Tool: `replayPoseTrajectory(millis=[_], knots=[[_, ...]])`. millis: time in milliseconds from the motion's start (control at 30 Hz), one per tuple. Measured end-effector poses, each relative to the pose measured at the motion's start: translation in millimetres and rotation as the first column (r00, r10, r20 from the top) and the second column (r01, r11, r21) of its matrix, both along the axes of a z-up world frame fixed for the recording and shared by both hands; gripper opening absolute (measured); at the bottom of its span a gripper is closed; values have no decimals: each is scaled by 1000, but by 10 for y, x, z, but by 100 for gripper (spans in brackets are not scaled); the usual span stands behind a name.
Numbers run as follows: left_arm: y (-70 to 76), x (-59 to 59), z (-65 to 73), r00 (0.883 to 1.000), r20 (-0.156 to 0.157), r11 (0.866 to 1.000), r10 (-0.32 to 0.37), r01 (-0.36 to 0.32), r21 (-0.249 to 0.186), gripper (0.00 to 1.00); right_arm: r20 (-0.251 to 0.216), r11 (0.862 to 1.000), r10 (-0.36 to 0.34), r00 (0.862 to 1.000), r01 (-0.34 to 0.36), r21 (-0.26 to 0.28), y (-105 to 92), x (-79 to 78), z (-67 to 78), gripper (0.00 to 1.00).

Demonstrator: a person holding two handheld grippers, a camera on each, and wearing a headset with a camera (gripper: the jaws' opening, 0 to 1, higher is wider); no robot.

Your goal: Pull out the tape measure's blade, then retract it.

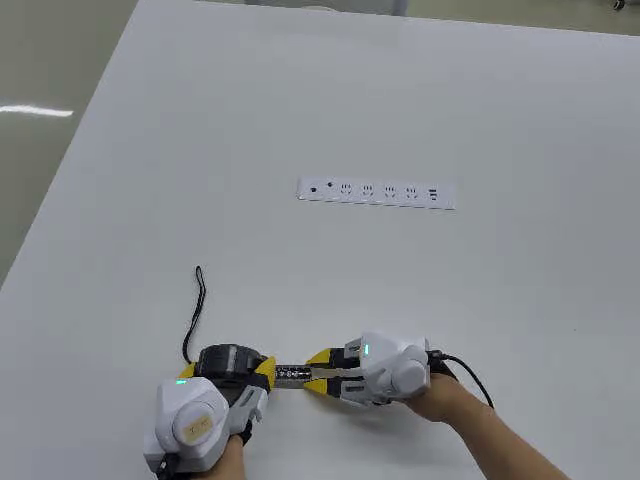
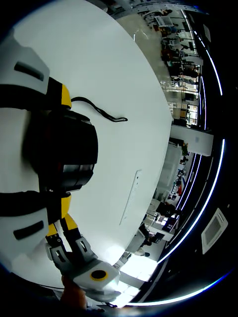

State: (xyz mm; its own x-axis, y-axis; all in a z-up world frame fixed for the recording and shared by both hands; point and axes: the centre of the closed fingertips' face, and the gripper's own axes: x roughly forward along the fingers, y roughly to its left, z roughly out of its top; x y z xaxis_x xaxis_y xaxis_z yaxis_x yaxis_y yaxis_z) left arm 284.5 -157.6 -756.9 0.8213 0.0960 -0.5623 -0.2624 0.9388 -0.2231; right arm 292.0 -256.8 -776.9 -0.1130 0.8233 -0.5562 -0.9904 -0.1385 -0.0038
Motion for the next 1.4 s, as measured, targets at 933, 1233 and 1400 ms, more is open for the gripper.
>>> replayPoseTrajectory(millis=[933, 1233, 1400], knots=[[18, -5, 6, 1000, 2, 999, 4, -4, -36, 63, -1, 999, 33, 999, -33, 12, 362, -76, -7, 11], [21, 1, 1, 1000, 3, 999, 8, -7, -43, 63, 2, 999, 49, 999, -49, 17, 448, -94, -4, 11], [20, 1, 10, 1000, 3, 999, 10, -9, -46, 63, 12, 998, 67, 998, -67, 17, 486, -108, 2, 12]])
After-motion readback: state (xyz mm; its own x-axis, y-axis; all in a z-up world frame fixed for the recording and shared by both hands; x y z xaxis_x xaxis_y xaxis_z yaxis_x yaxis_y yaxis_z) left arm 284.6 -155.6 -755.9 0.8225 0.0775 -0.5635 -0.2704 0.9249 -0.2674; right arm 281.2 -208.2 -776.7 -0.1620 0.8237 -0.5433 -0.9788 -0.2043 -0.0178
